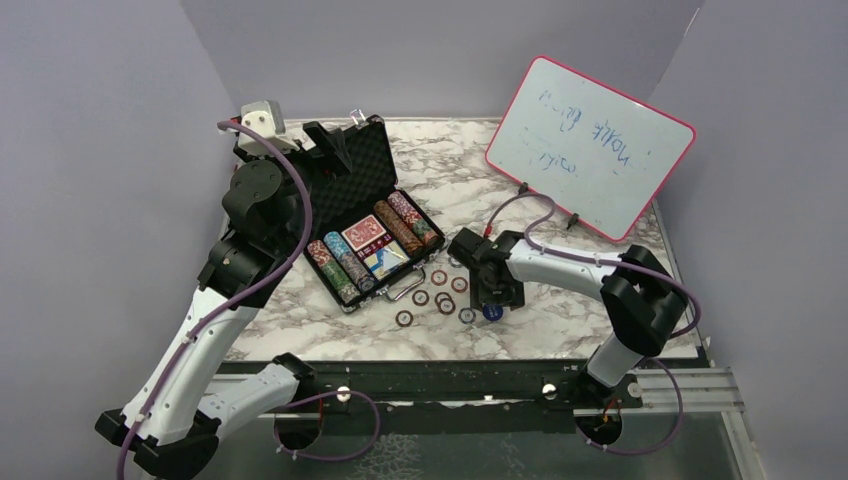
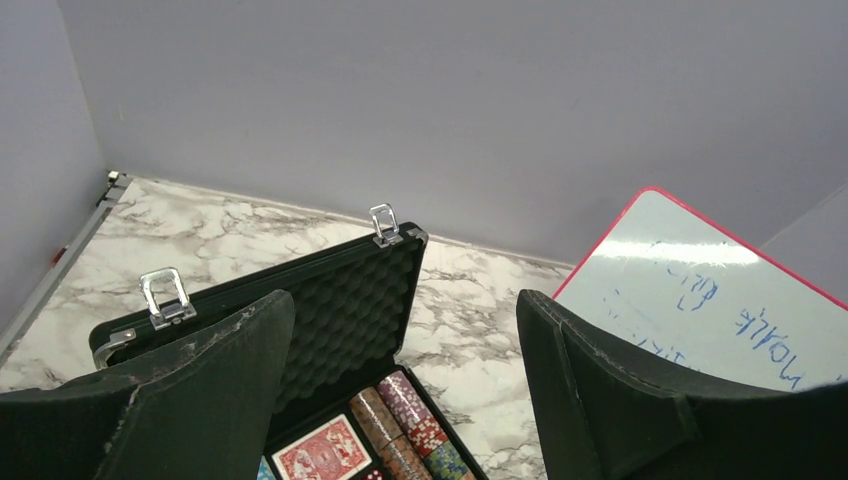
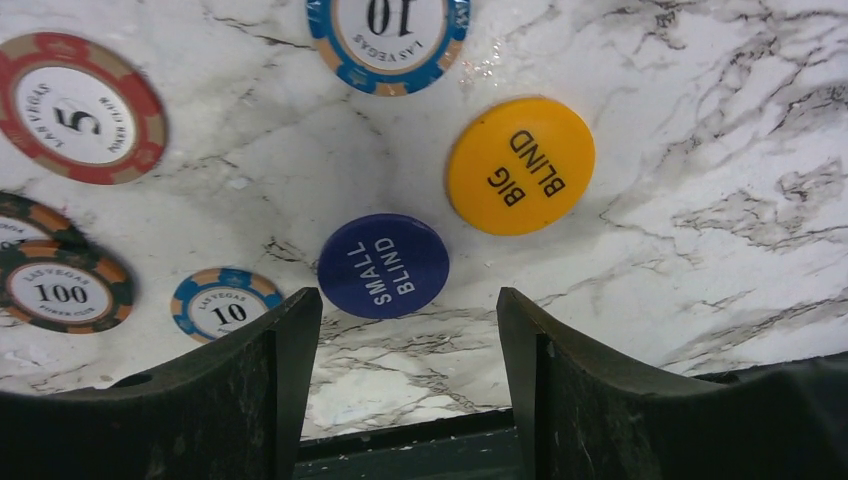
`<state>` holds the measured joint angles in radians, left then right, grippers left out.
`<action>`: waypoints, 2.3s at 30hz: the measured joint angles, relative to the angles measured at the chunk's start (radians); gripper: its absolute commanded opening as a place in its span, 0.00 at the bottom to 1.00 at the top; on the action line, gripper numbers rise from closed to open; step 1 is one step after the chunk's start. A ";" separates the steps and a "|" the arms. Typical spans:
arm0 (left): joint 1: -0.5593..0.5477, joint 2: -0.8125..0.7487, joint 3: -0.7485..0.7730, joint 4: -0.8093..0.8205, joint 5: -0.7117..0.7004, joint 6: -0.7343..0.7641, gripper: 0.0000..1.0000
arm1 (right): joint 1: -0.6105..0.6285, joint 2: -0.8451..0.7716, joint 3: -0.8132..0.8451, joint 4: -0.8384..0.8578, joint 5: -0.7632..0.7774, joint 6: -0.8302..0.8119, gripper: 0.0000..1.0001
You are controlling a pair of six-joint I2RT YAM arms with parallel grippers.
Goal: Pack up texas hold em set
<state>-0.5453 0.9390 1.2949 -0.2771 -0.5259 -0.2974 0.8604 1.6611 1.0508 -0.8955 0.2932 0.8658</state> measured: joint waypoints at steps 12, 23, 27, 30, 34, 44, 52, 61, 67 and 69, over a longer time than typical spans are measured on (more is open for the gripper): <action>0.000 0.000 -0.002 -0.002 0.005 -0.008 0.85 | -0.049 -0.021 -0.080 0.101 -0.090 0.002 0.63; 0.000 0.000 -0.002 -0.002 0.005 -0.009 0.85 | -0.058 -0.031 -0.106 0.179 -0.142 -0.033 0.56; 0.000 0.000 -0.002 -0.002 0.005 -0.009 0.85 | -0.058 -0.031 -0.106 0.176 -0.149 -0.045 0.59; 0.000 0.000 -0.003 -0.002 0.004 -0.009 0.85 | -0.058 -0.031 -0.105 0.168 -0.149 -0.065 0.61; 0.000 -0.002 -0.013 -0.002 0.004 -0.009 0.85 | -0.057 -0.042 -0.104 0.157 -0.156 -0.108 0.67; 0.000 -0.002 -0.017 -0.002 0.003 -0.009 0.85 | -0.031 -0.146 -0.104 0.189 -0.220 -0.211 0.73; 0.000 0.003 -0.017 -0.002 0.002 -0.009 0.85 | 0.044 -0.083 -0.104 0.197 -0.231 -0.228 0.72; 0.000 0.017 -0.017 -0.002 0.003 -0.008 0.85 | 0.047 -0.025 -0.105 0.195 -0.230 -0.227 0.58; 0.000 0.017 -0.017 -0.002 0.002 -0.008 0.85 | 0.048 -0.025 -0.106 0.186 -0.223 -0.227 0.48; 0.000 0.017 -0.017 -0.002 0.002 -0.008 0.85 | 0.048 -0.025 -0.104 0.182 -0.213 -0.224 0.48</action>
<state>-0.5453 0.9558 1.2778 -0.2794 -0.5240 -0.3054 0.9089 1.6363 0.9470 -0.7132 0.0803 0.6418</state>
